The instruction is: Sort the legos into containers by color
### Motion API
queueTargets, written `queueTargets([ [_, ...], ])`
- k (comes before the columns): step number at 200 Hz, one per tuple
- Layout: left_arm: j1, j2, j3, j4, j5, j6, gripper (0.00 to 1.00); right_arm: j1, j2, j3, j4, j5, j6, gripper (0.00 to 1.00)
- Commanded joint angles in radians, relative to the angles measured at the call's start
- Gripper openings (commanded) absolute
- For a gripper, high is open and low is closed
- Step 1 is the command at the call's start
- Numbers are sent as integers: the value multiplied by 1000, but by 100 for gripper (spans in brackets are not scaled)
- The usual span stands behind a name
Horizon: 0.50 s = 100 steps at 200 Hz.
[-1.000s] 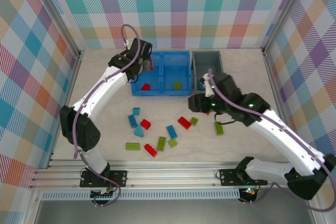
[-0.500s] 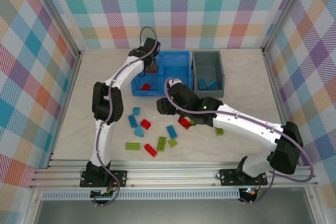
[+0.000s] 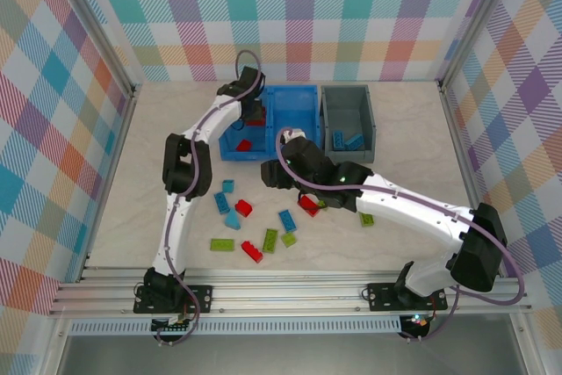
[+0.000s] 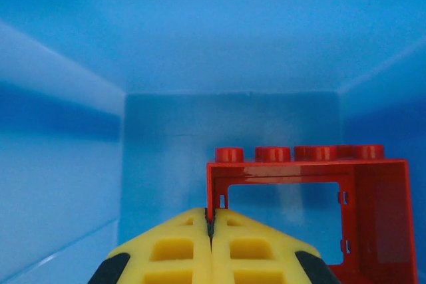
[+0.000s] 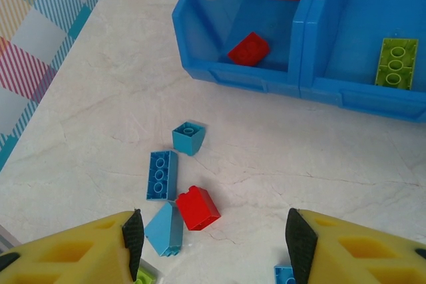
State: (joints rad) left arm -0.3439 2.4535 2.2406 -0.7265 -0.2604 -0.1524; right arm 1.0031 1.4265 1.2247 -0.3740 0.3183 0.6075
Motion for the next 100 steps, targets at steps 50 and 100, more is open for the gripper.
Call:
queueTargets([
  [50,14,-49,-11,-2,35,-21,34,-3,-42,-47,-16,56,40,61],
  [100,13,-232,-141,27,59,-85,40,-111,-121,-57,-274,113,151,62],
])
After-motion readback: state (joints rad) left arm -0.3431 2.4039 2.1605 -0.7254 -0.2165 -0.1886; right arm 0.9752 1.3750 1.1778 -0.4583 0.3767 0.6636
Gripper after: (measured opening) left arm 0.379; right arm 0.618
